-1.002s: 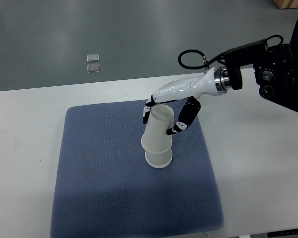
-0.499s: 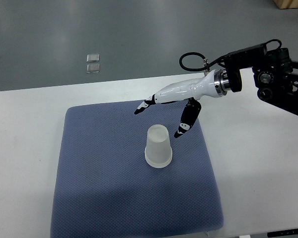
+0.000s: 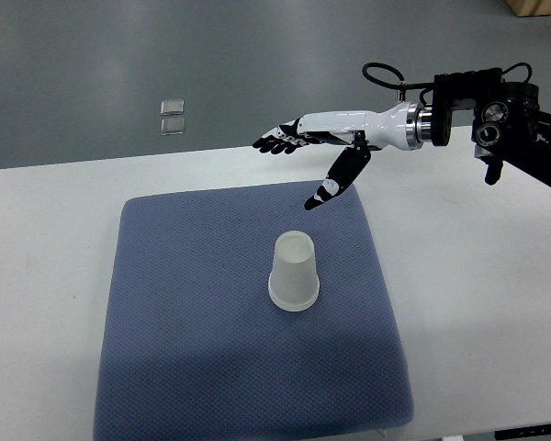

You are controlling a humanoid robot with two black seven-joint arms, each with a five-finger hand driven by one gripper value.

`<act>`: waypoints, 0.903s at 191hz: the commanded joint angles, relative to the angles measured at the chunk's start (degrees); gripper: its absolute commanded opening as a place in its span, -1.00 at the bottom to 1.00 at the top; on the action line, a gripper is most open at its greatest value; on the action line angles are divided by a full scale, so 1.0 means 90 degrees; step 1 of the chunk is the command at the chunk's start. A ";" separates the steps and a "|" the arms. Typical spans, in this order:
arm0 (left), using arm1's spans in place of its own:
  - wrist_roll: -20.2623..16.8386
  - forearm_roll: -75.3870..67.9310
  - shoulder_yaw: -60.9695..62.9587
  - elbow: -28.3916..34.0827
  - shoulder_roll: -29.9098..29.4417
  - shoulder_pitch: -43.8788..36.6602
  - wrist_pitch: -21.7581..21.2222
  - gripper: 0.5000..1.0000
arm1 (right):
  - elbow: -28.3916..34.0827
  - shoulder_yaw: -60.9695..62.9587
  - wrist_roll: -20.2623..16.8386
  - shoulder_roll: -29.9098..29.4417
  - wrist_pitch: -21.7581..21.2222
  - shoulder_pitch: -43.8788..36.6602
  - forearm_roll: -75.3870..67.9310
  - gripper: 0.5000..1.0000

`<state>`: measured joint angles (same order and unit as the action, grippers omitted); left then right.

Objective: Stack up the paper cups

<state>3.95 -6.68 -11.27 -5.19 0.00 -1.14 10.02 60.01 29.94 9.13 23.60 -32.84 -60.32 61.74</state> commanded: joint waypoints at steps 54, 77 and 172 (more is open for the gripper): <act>0.0000 0.0000 0.0003 0.0000 0.0000 0.0000 0.0000 1.00 | -0.2155 0.0209 -0.1541 -0.0864 0.0680 0.0384 -0.4222 0.68; 0.0000 0.0000 0.0003 0.0000 0.0000 0.0000 0.0000 1.00 | -0.2400 0.0209 -0.1903 -0.1060 0.1236 0.0676 -0.5785 0.69; 0.0000 0.0000 0.0003 0.0000 0.0000 0.0000 0.0000 1.00 | -0.2546 0.0219 -0.1845 -0.1216 0.1715 0.1009 -0.6821 0.69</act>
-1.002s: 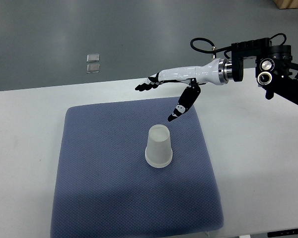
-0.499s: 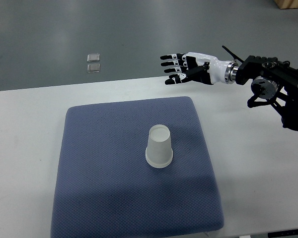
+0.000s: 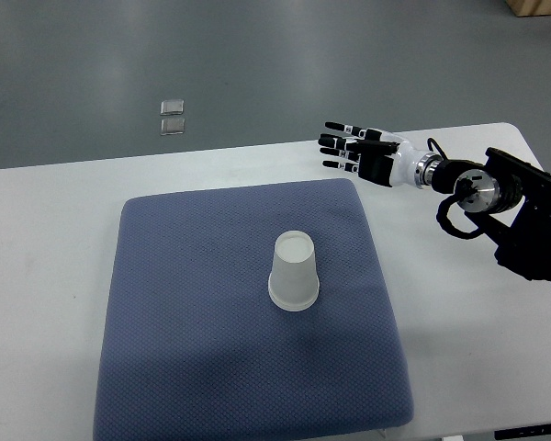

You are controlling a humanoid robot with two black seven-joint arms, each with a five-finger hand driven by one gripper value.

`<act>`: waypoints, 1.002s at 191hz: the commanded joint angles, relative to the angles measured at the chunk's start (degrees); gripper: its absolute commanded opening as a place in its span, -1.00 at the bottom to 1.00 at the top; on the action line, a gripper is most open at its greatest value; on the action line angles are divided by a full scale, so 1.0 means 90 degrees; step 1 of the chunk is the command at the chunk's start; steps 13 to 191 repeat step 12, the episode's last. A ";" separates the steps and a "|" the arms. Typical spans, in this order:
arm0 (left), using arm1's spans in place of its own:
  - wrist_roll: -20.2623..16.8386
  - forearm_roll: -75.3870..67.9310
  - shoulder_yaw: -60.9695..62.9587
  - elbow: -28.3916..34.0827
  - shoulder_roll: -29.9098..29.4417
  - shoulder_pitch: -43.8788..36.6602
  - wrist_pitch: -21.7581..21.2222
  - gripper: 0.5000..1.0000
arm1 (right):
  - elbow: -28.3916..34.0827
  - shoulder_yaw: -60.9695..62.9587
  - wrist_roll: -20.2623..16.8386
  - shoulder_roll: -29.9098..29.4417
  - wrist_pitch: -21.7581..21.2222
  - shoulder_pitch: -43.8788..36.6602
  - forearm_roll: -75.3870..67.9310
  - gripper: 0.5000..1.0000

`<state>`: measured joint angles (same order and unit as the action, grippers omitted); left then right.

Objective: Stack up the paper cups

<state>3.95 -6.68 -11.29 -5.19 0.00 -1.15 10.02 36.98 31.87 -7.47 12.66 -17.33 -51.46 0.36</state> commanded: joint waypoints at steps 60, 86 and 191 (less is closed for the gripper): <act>0.0000 0.0000 0.0005 0.0000 0.0000 0.0000 0.0000 1.00 | 0.0012 0.0004 0.0010 0.0000 -0.0008 0.0024 -0.0001 0.69; 0.0000 0.0000 0.0005 0.0000 0.0000 0.0000 0.0000 1.00 | 0.0012 0.0004 0.0010 0.0000 -0.0008 0.0024 -0.0001 0.69; 0.0000 0.0000 0.0005 0.0000 0.0000 0.0000 0.0000 1.00 | 0.0012 0.0004 0.0010 0.0000 -0.0008 0.0024 -0.0001 0.69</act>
